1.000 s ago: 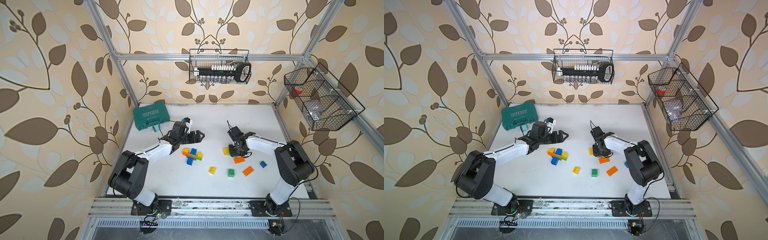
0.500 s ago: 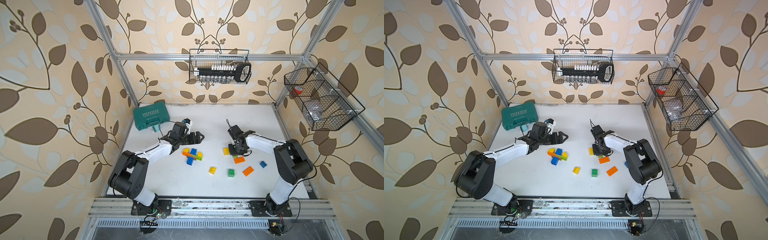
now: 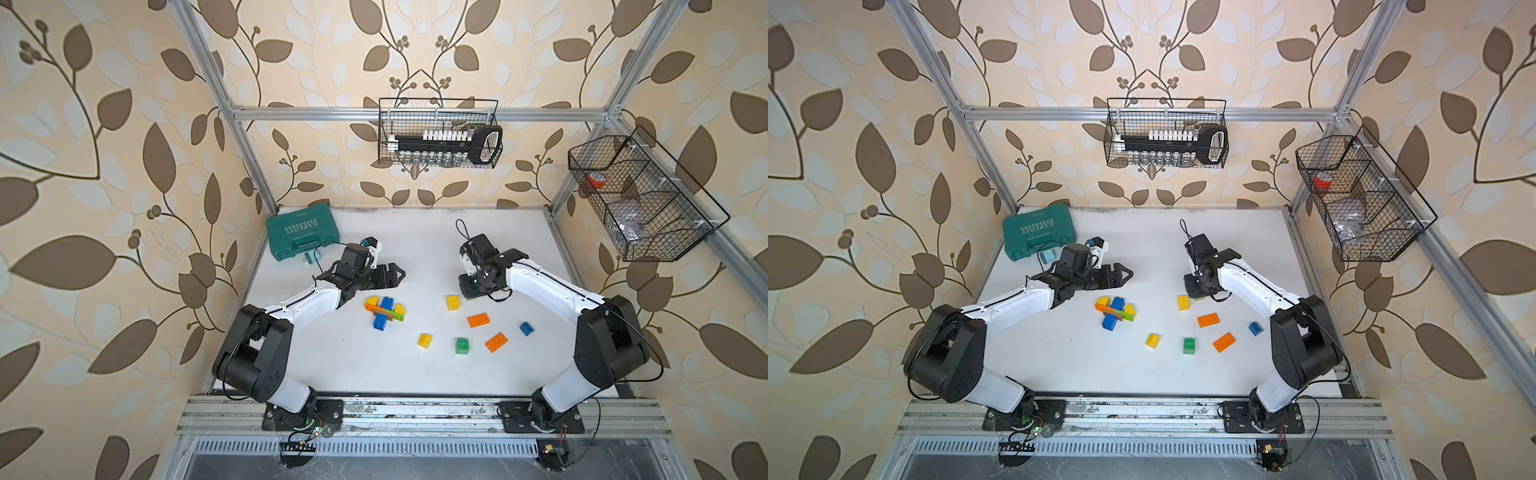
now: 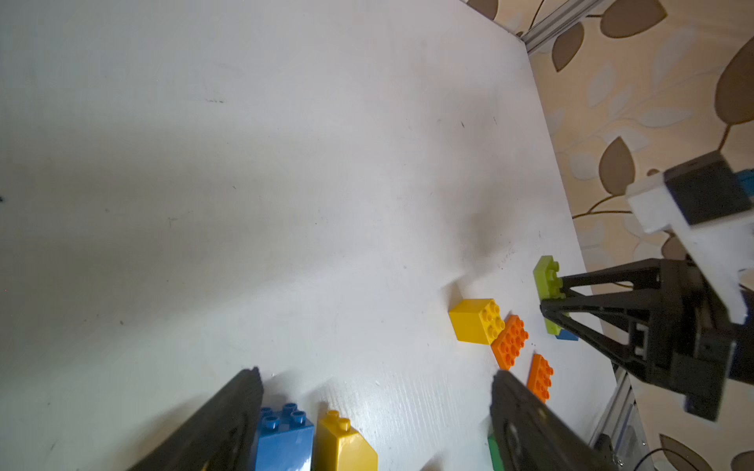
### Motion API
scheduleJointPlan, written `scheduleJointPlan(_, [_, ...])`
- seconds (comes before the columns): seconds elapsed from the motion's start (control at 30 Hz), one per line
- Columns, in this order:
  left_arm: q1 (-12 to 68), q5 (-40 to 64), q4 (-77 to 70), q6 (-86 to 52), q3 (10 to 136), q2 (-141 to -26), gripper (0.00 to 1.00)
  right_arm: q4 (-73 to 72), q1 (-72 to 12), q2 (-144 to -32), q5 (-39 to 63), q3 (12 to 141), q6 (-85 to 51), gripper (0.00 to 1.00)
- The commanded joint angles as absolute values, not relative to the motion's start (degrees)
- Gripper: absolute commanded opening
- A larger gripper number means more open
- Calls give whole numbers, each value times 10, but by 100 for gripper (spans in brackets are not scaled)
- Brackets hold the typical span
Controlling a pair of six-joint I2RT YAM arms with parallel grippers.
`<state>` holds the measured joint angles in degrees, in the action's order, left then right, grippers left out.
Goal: Assemble a fork with lego
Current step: Pick up the lego brick from the center of the board, then assemble the lego brick with the lego brick.
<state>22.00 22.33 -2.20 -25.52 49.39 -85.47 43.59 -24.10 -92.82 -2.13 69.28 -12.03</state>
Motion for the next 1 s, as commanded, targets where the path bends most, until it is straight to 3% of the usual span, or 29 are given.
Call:
scheduleJointPlan(0.0, [212,239,-30,-260,480,-830,89,481,-254,-939,13,715,-117,26])
scheduleJointPlan(0.97, [201,256,-50,-268,457,-821,89,450,-286,-1021,-12,721,-162,29])
